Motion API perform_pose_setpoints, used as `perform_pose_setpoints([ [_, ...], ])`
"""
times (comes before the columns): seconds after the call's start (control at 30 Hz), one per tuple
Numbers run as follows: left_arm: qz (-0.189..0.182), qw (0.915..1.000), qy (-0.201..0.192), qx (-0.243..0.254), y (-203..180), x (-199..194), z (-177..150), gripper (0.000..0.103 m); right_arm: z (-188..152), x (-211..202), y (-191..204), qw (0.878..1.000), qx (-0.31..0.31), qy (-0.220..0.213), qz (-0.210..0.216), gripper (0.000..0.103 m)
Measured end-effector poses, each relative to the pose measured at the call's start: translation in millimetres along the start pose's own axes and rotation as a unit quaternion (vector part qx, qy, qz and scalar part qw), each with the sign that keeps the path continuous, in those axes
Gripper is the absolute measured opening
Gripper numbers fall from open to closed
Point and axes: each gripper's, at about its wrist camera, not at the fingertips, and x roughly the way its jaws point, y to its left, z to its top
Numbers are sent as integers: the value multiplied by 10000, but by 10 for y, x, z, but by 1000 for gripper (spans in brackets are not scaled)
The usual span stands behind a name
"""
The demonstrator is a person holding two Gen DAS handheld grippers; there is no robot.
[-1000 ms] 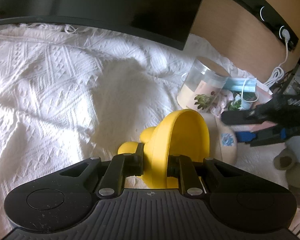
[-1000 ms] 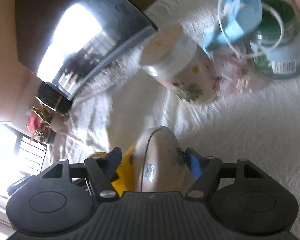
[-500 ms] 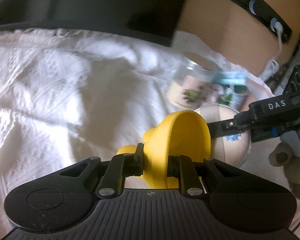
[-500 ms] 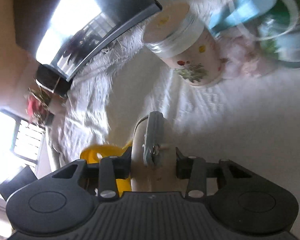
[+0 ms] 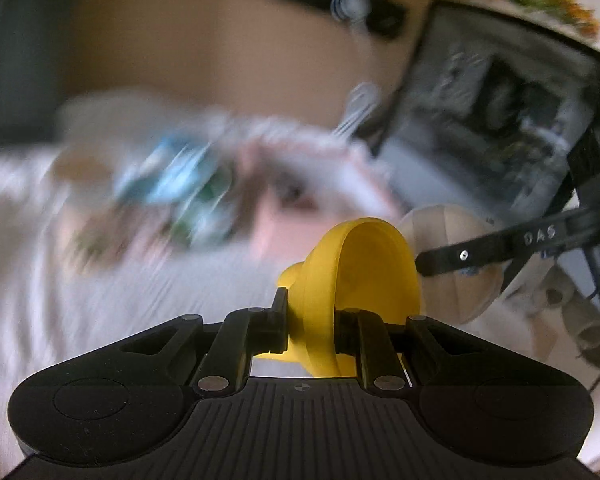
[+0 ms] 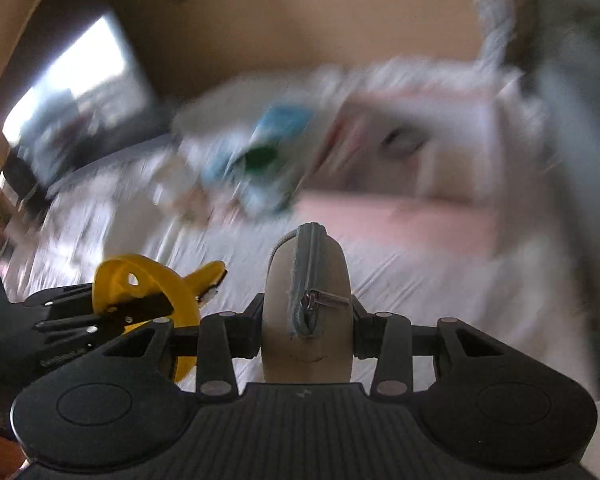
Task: Organize soft objects
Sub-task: 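Drop the yellow funnel and beige case into the pink box with both tools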
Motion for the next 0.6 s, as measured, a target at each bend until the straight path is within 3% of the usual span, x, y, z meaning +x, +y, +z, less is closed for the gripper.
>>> perform_pose_setpoints([
  [0.13, -123, 9970, -517, 565, -341, 219, 639, 17, 335, -408, -186, 9961, -39, -859, -214, 40],
  [0.27, -291, 9933, -901, 670, -466, 382, 1221, 17, 688, -498, -240, 9890, -115, -1459, -236, 40],
  [0.43, -382, 9859, -1338, 926, -618, 428, 1838, 17, 1124, -382, -390, 9846, 29, -1746, -14, 40],
  [0.5, -422, 9847, -1394, 952, -661, 487, 2017, 17, 1272, -256, -508, 9836, 192, -1772, 281, 41],
  [0.57, -453, 9875, -1282, 800, -657, 644, 2187, 18, 1346, -76, -666, 9850, 418, -1620, 416, 53],
  [0.6, -446, 9899, -1171, 657, -622, 767, 2242, 19, 1354, 41, -767, 9853, 655, -1560, 246, 58],
])
